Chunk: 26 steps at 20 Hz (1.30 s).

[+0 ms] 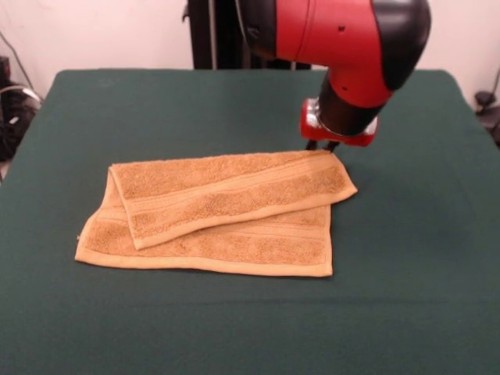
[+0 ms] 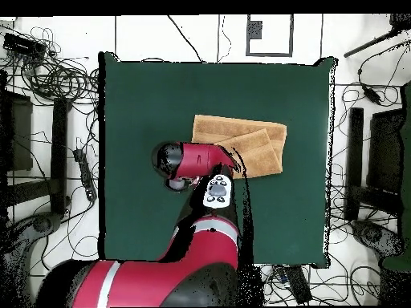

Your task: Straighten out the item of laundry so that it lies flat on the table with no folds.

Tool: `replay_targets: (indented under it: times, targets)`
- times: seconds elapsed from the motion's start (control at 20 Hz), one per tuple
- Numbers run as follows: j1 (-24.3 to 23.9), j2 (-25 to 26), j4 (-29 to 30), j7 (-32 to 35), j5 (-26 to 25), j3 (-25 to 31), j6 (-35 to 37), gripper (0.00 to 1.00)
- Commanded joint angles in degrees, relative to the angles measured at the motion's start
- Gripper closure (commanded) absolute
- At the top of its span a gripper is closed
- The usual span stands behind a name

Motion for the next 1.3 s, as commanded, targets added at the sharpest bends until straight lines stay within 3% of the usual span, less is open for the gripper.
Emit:
replay_targets:
  times: [0.05, 0.15, 0.25, 0.35, 0.55, 0.8, 1.3]
  targets:
    - [-13.1, -4.9, 9.8, -25.7, -10.5, 15.5, -11.7, 0.0]
    - [-16.5, -3.8, 13.3, -20.2, -8.9, 17.0, -18.1, 0.0]
    - [-17.8, -3.2, 15.0, -10.6, -9.8, 16.4, -25.2, 0.0]
    - [-18.0, -2.2, 14.6, -4.9, -12.2, 14.4, -26.8, 0.0]
    - [-20.2, 0.6, 12.5, -6.1, -19.1, 13.2, -29.3, 0.0]
    - [-26.9, 0.8, 11.9, -14.7, -22.9, 17.8, -24.0, 0.0]
    - [-36.9, 2.0, 11.3, -17.3, -31.2, 27.5, -22.9, 0.0]
